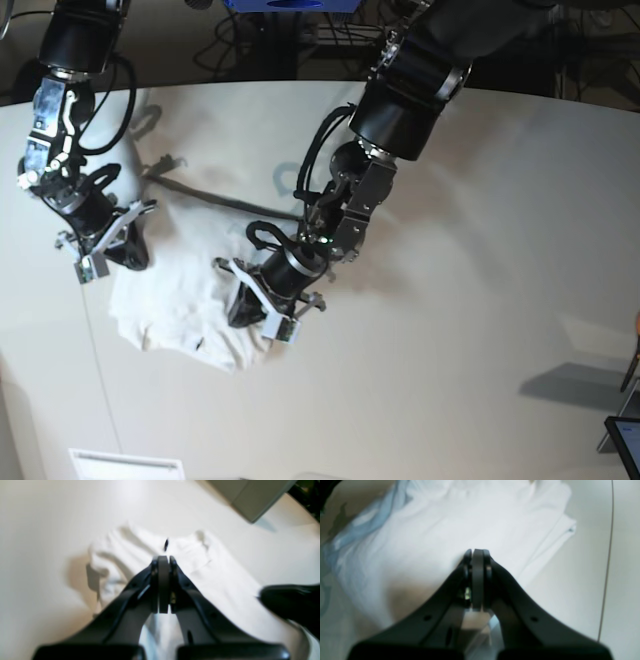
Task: Fold the T-shirt properly
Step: 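Grasp the bundle's folded edge with both grippers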
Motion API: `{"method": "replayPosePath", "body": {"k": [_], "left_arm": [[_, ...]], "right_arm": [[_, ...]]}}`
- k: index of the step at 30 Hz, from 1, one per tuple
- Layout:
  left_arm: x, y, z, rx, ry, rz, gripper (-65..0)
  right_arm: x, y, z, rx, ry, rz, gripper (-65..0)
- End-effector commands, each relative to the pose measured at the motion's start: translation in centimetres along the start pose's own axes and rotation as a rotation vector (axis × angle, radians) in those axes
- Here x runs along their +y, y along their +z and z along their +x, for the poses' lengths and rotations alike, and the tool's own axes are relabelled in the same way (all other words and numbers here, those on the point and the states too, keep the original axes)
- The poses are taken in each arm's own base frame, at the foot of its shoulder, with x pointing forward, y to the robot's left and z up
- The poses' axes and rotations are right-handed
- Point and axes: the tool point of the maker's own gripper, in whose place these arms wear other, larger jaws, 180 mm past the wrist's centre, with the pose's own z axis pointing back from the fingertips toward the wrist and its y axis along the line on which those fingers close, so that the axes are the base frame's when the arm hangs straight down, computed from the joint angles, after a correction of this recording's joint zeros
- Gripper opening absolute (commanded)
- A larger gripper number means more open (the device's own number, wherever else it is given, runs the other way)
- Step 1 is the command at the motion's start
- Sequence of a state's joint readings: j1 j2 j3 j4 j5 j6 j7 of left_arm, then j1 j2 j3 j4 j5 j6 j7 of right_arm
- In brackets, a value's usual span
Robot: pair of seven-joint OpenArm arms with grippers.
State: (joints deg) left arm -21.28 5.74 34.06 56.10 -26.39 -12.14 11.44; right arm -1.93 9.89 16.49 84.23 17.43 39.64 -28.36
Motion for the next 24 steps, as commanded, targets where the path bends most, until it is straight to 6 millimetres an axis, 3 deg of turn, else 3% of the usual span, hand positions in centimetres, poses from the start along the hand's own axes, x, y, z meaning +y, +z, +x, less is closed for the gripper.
{"method": "replayPosePath", "body": {"k": [1, 4, 8, 13, 17, 20, 24], "left_arm": [[-1.1, -0.7, 0.3, 0.0, -0.044, -0.03, -65.0], [-0.6, -0.6, -3.1, 0.092, -0.115, -0.016, -65.0], [1.2, 0.2, -5.7, 0.142, -0.155, 0.017, -65.0], [4.4, 1.7, -6.8, 0.178, -0.179, 0.063, -65.0], [4.2, 1.5, -4.2, 0.115, -0.19, 0.061, -65.0], [4.4, 2.0, -1.3, 0.028, -0.162, 0.08, -65.0], [2.4, 2.7, 2.3, -0.084, -0.17, 0.05, -65.0]], "right_arm": [[-0.4, 0.4, 1.7, -0.057, 0.016, -0.004, -64.9], [-0.2, 0.6, -0.1, -0.02, -0.005, -0.001, -64.9], [-0.6, 0.5, -2.7, -0.008, -0.064, -0.001, -64.9], [-2.5, 1.1, -4.4, 0.021, -0.064, -0.02, -64.9], [-2.7, 2.0, -1.4, -0.035, 0.011, -0.03, -64.9], [-1.0, 3.3, 0.4, -0.057, 0.092, -0.02, -64.9], [1.7, 5.0, 2.2, -0.083, 0.162, -0.003, -64.9]]}}
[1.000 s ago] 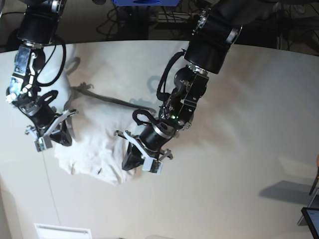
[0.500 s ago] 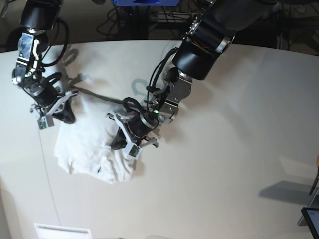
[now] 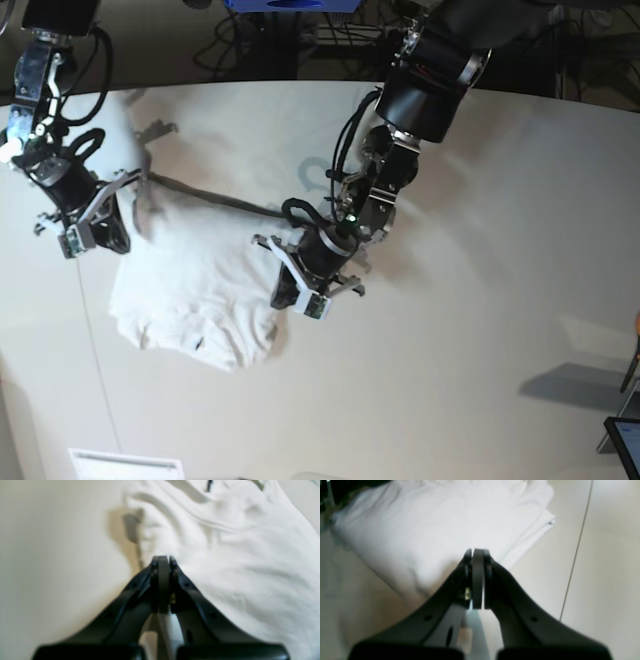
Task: Fold the T-shirt properly
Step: 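Grasp the bundle's folded edge with both grippers, then lift the bundle edge with both grippers and pull it taut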
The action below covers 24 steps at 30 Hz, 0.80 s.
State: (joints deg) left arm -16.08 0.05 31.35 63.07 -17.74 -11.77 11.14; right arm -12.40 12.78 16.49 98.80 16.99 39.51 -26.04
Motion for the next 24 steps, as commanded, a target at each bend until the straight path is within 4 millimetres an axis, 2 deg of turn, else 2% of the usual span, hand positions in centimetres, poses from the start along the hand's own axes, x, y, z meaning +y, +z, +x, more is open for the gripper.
{"method": "replayPosePath", "body": {"k": [1, 5, 9, 11, 14, 18, 21, 24], "left_arm": [[-1.9, -0.3, 3.8, -0.115, 0.0, -0.043, -65.0], [-4.2, 0.9, 4.7, -0.164, 0.023, -0.075, -65.0], [-6.6, 0.7, 3.2, -0.131, 0.038, -0.115, -65.0], [-7.0, 0.3, 1.8, -0.095, 0.037, -0.125, -65.0], [-6.3, -0.8, -0.1, -0.031, 0.036, -0.115, -65.0], [-4.2, -0.9, -3.1, 0.052, 0.029, -0.078, -65.0], [-2.6, -0.2, -4.5, 0.082, 0.012, -0.056, -65.0], [-1.4, 0.6, -5.4, 0.102, 0.002, -0.039, -65.0]], "right_arm": [[0.6, 0.6, 2.0, -0.067, 0.023, 0.012, -64.9], [2.6, 1.6, 3.0, -0.08, 0.042, 0.025, -64.9], [5.2, 0.7, 2.6, -0.053, 0.045, 0.096, -64.9], [6.5, -0.1, 2.4, -0.048, 0.041, 0.139, -64.9], [6.8, -2.0, 1.3, -0.016, 0.011, 0.17, -64.9], [5.8, -3.6, -2.0, 0.064, -0.063, 0.169, -64.9], [4.6, -3.4, -4.4, 0.128, -0.076, 0.159, -64.9], [3.9, -3.0, -5.6, 0.141, -0.082, 0.153, -64.9]]}}
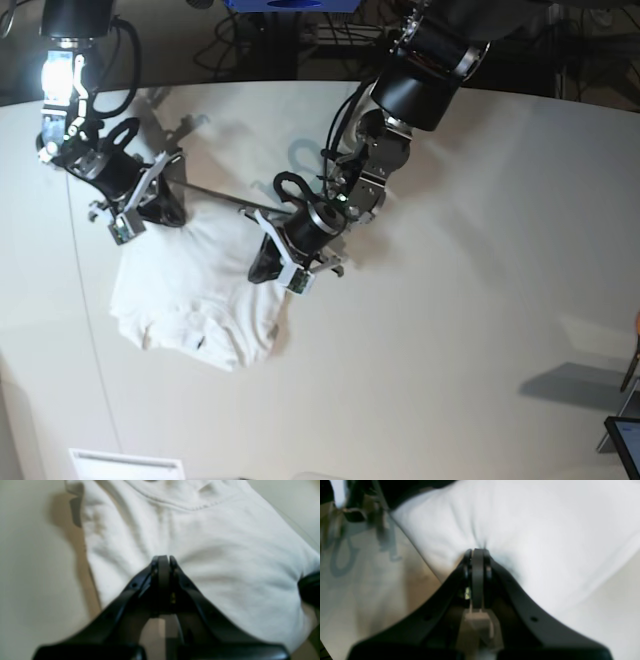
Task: Fold the T-shirt properly
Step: 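Lift the bundle edge with both grippers and pull it taut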
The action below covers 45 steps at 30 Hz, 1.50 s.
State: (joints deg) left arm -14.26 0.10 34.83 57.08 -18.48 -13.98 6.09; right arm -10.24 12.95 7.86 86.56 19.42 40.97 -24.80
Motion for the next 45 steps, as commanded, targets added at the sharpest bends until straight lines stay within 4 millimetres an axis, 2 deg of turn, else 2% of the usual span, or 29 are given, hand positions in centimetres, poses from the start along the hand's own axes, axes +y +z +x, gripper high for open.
{"method": "replayPosePath", "body": {"k": [1, 5, 7, 9, 14, 16, 18, 20, 22, 25, 27, 30, 32, 35, 38, 41, 45], "left_arm": [[1.3, 0.6, -1.6, 0.062, -0.017, 0.037, -65.0], [2.3, 1.2, -1.9, 0.07, -0.031, 0.051, -65.0], [2.1, 1.1, -0.8, 0.046, -0.038, 0.046, -65.0], [2.1, 1.7, 0.4, 0.013, -0.052, 0.045, -65.0], [2.6, 3.5, 7.2, -0.188, 0.016, 0.066, -65.0], [2.9, 3.8, 9.2, -0.239, 0.035, 0.066, -65.0], [2.7, 3.3, 10.6, -0.267, 0.041, 0.059, -65.0], [2.0, 2.3, 11.1, -0.272, 0.057, 0.049, -65.0], [1.4, 0.8, 10.7, -0.251, 0.086, 0.042, -65.0], [0.6, -1.1, 9.6, -0.21, 0.129, 0.031, -65.0], [0.3, -2.2, 8.7, -0.174, 0.151, 0.029, -65.0], [0.1, -3.0, 7.3, -0.133, 0.17, 0.031, -65.0], [0.0, -2.8, 6.6, -0.122, 0.177, 0.034, -65.0], [0.6, -2.0, 4.1, -0.08, 0.183, 0.052, -65.0], [0.1, -1.1, 1.9, -0.049, 0.203, 0.055, -65.0], [-0.1, 0.3, 0.3, -0.036, 0.209, 0.059, -65.0], [-0.7, 1.2, -0.2, -0.041, 0.218, 0.056, -65.0]], "right_arm": [[-1.1, 0.8, -1.3, 0.048, 0.018, -0.036, -64.9], [-1.6, 1.6, -2.3, 0.07, 0.025, -0.044, -64.9], [-2.4, 2.5, -2.2, 0.065, 0.027, -0.072, -64.9], [-3.1, 3.2, -0.9, 0.036, 0.044, -0.102, -64.9], [-3.2, 5.2, 3.9, -0.048, 0.154, -0.151, -64.9], [-2.9, 5.5, 5.8, -0.063, 0.197, -0.16, -64.7], [-2.6, 5.1, 7.4, -0.075, 0.216, -0.166, -64.7], [-2.9, 4.5, 8.8, -0.087, 0.216, -0.175, -64.7], [-3.3, 3.4, 9.7, -0.095, 0.188, -0.176, -64.7], [-3.7, 1.7, 9.2, -0.083, 0.126, -0.161, -64.7], [-4.3, 0.7, 8.0, -0.053, 0.083, -0.151, -64.7], [-4.3, -0.9, 5.6, 0.008, 0.033, -0.115, -64.7], [-4.3, -1.3, 4.6, 0.022, 0.009, -0.105, -64.7], [-4.3, -1.5, 2.9, 0.031, -0.025, -0.098, -64.7], [-4.7, -1.0, 2.0, 0.04, -0.025, -0.104, -64.7], [-4.9, -0.8, 1.8, 0.045, -0.022, -0.108, -64.7], [-5.5, -0.5, 2.1, 0.048, -0.003, -0.117, -64.7]]}}
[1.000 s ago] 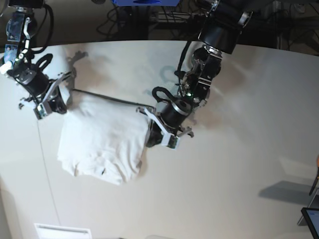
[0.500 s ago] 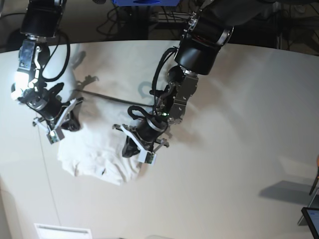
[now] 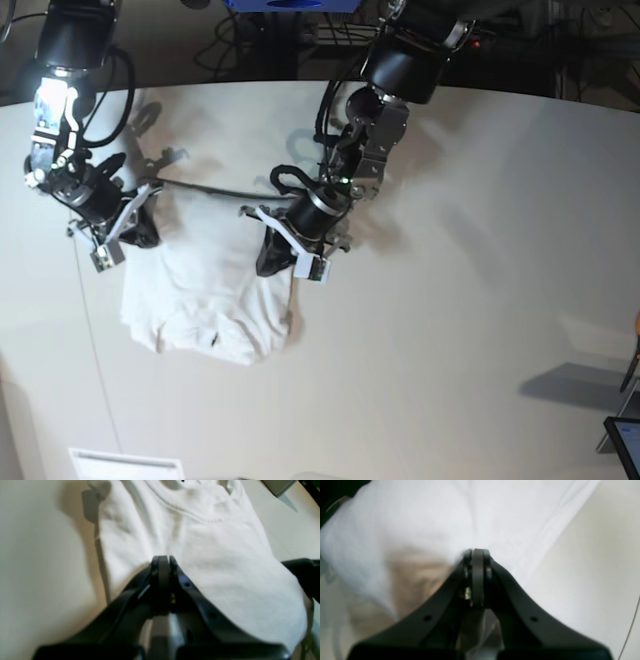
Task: Fold the T-shirt properly
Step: 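Lift the bundle edge with both grippers and pull it taut, then lower the bundle edge flat with both grippers to square the fold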
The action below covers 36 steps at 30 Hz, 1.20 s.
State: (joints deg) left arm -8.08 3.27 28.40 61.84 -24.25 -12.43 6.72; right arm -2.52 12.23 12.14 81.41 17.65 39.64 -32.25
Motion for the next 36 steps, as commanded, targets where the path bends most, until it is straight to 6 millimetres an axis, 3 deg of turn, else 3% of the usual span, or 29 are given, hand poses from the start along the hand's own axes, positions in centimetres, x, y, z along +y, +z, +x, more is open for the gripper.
{"method": "replayPosePath", "body": {"k": [1, 12, 15, 19, 24, 31, 36], "left_arm": [[-0.2, 0.1, -0.1, 0.021, -0.015, -0.005, -65.0], [-1.6, 1.9, 0.8, -0.03, -0.005, -0.023, -65.0], [-1.2, 2.5, 1.9, -0.054, -0.03, -0.023, -65.0], [0.9, 3.2, 2.9, -0.07, -0.068, 0.046, -65.0], [1.4, 4.3, 3.9, -0.098, -0.082, 0.053, -65.0], [1.4, 5.7, 5.6, -0.141, -0.116, 0.047, -65.0], [4.5, 6.0, 5.4, -0.136, -0.09, 0.128, -65.0]], "right_arm": [[-0.8, 0.3, 1.7, -0.03, 0.036, -0.008, -64.7], [1.3, -0.7, 2.2, -0.024, 0.077, 0.047, -64.7], [1.2, -0.6, 2.1, -0.023, 0.082, 0.045, -64.9], [1.6, -0.2, 2.1, -0.027, 0.093, 0.045, -64.9], [2.8, -0.3, 1.7, -0.032, 0.077, 0.062, -64.9], [3.0, -0.4, 1.8, -0.035, 0.074, 0.066, -64.9], [4.1, -0.9, 2.3, -0.035, 0.098, 0.095, -64.9]]}}
